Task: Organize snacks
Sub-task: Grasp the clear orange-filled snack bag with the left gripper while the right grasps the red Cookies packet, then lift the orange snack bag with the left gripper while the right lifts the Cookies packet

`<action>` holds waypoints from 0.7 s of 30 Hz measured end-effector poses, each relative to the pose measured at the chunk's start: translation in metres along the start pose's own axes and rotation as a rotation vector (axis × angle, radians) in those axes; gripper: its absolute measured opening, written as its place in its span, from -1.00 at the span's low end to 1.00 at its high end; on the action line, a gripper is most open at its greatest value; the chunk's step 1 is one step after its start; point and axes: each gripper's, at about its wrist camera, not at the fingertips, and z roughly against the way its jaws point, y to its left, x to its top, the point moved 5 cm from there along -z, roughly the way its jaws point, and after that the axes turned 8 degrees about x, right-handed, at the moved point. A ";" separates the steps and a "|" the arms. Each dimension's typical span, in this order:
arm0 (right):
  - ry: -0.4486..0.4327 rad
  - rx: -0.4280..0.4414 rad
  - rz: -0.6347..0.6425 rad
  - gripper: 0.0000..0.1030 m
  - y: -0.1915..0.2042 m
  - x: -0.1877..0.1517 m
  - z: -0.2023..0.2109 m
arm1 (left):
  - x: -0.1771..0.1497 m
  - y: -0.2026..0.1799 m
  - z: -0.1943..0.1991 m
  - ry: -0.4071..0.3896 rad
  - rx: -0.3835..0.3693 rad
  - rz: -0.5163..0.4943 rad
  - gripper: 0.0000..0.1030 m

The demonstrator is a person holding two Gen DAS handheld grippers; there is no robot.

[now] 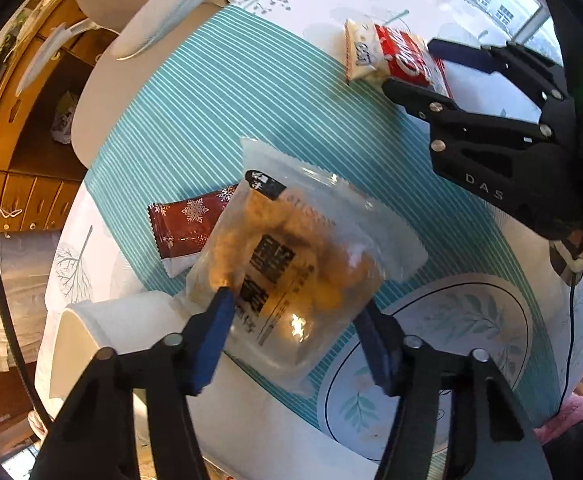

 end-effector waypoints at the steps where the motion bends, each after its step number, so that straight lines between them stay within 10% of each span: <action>1: -0.001 0.000 0.005 0.06 0.001 0.000 0.001 | 0.000 0.002 0.001 -0.006 -0.004 0.013 0.04; 12: 0.053 0.048 -0.022 -0.84 0.002 -0.003 0.016 | 0.001 0.013 0.022 -0.063 -0.036 0.104 -0.67; 21: 0.075 0.122 -0.091 -0.95 0.003 -0.011 0.037 | -0.004 0.007 0.035 -0.051 -0.114 0.183 -0.97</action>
